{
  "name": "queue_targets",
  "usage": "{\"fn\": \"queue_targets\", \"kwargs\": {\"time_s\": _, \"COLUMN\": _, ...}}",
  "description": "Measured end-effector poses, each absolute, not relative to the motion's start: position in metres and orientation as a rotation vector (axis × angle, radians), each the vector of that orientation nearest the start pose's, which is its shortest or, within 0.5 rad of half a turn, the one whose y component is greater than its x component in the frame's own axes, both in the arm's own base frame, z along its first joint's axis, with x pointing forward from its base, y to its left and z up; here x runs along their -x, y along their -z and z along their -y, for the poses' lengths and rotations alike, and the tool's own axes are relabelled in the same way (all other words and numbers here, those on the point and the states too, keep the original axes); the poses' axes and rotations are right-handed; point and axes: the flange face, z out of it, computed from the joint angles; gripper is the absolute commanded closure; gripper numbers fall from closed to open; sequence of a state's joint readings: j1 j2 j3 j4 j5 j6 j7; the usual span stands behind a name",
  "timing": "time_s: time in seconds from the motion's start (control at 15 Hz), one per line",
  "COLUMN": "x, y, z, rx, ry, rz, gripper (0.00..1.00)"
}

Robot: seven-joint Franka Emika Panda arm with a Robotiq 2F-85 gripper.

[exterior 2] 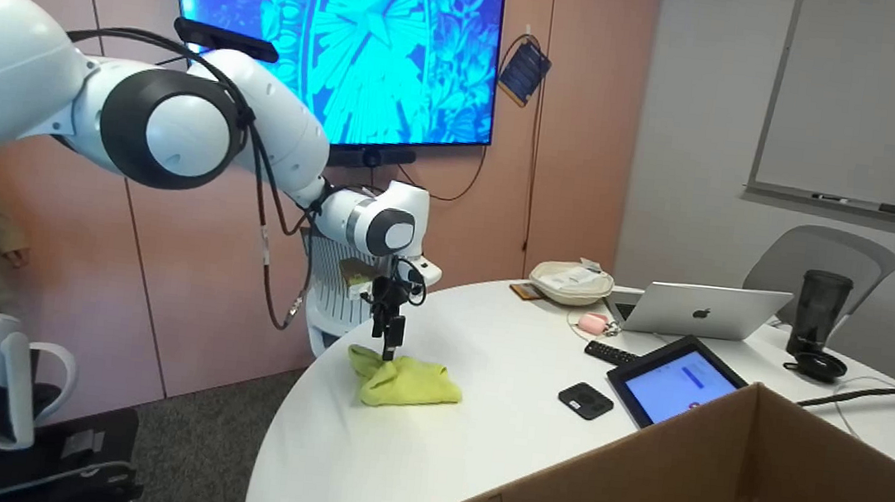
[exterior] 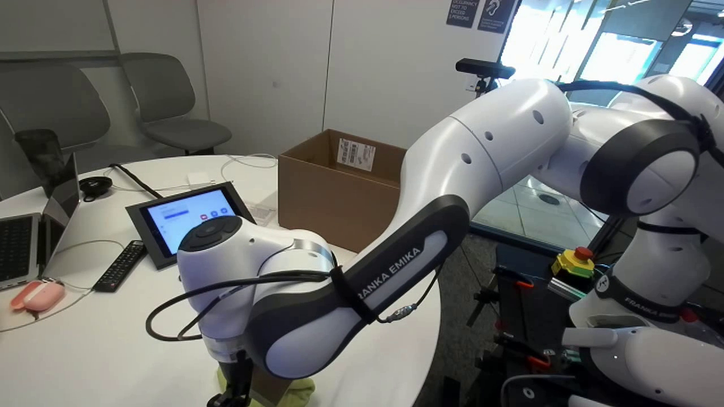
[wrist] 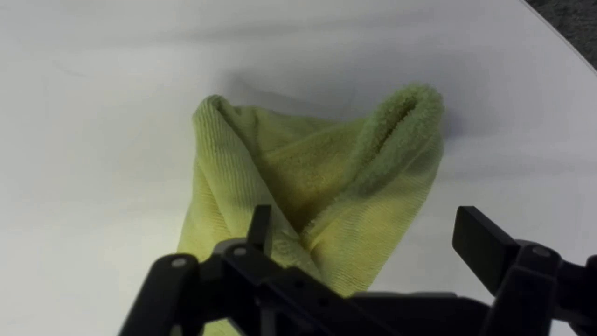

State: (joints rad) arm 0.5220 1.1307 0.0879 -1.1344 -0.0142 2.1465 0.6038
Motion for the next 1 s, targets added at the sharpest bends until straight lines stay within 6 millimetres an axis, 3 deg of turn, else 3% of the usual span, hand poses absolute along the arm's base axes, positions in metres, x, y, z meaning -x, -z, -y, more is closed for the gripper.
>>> {"fn": "queue_targets", "kwargs": {"time_s": 0.33, "x": -0.635, "y": -0.086, "z": -0.394, "rx": 3.170, "ry": -0.177, "rz": -0.203, "gripper": 0.00}}
{"fn": "queue_targets", "kwargs": {"time_s": 0.6, "x": -0.639, "y": -0.076, "z": -0.390, "rx": 3.175, "ry": -0.170, "rz": -0.222, "gripper": 0.00}}
{"fn": "queue_targets", "kwargs": {"time_s": 1.0, "x": -0.635, "y": -0.039, "z": -0.385, "rx": 3.190, "ry": -0.217, "rz": -0.232, "gripper": 0.00}}
